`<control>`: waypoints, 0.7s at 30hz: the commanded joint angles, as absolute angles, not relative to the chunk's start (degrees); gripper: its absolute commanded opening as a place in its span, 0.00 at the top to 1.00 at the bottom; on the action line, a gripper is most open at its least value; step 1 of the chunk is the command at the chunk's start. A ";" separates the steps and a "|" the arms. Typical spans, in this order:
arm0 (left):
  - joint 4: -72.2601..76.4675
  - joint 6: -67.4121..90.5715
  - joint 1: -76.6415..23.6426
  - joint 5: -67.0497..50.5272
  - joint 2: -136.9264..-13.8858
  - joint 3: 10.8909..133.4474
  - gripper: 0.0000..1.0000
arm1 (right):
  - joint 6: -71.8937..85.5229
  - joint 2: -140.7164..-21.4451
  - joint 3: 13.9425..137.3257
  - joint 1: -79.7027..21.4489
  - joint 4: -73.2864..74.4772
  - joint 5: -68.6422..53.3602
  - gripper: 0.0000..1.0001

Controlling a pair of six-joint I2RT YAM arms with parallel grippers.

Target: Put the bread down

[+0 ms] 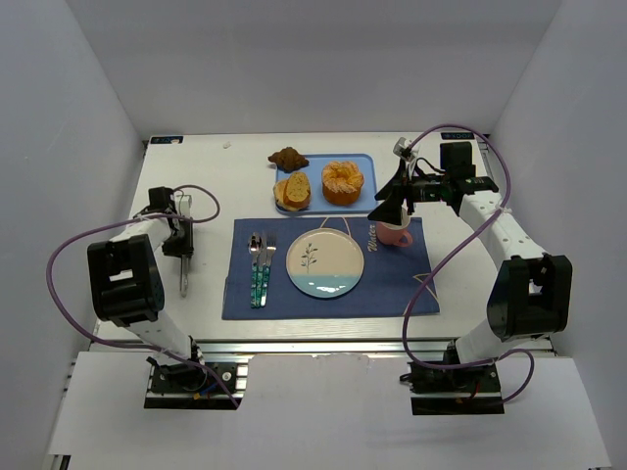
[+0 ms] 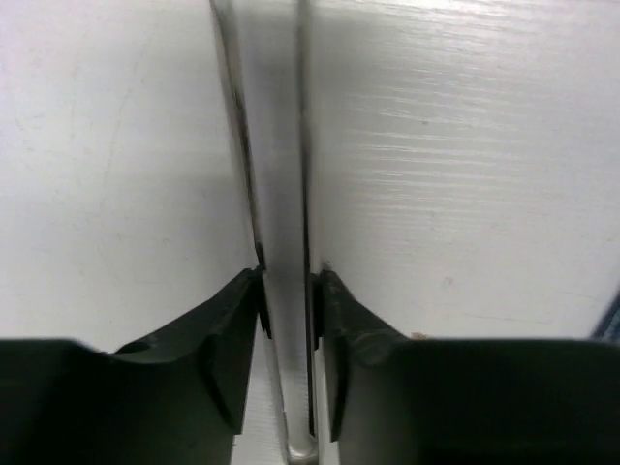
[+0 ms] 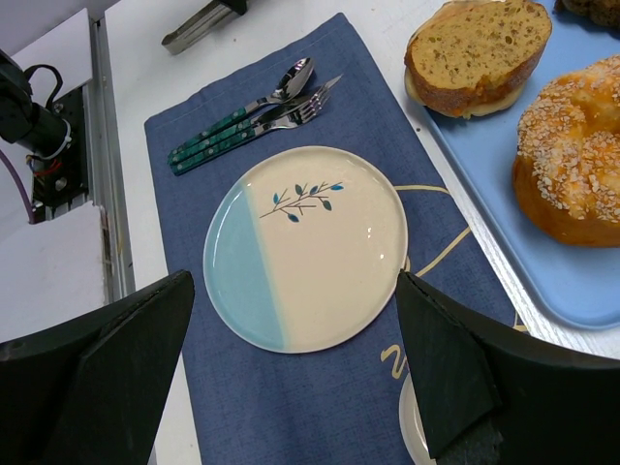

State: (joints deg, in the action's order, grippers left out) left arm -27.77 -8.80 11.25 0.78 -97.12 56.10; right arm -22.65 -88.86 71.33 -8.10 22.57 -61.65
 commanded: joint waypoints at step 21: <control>-32.43 11.42 11.25 -28.73 -89.82 72.68 0.46 | -22.24 -87.28 71.28 -7.82 21.45 -63.11 0.11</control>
State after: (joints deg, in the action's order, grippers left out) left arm -31.22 8.60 11.33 -23.07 -91.07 69.95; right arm -22.65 -88.86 71.33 -7.99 22.55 -61.67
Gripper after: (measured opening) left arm 0.536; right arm 0.893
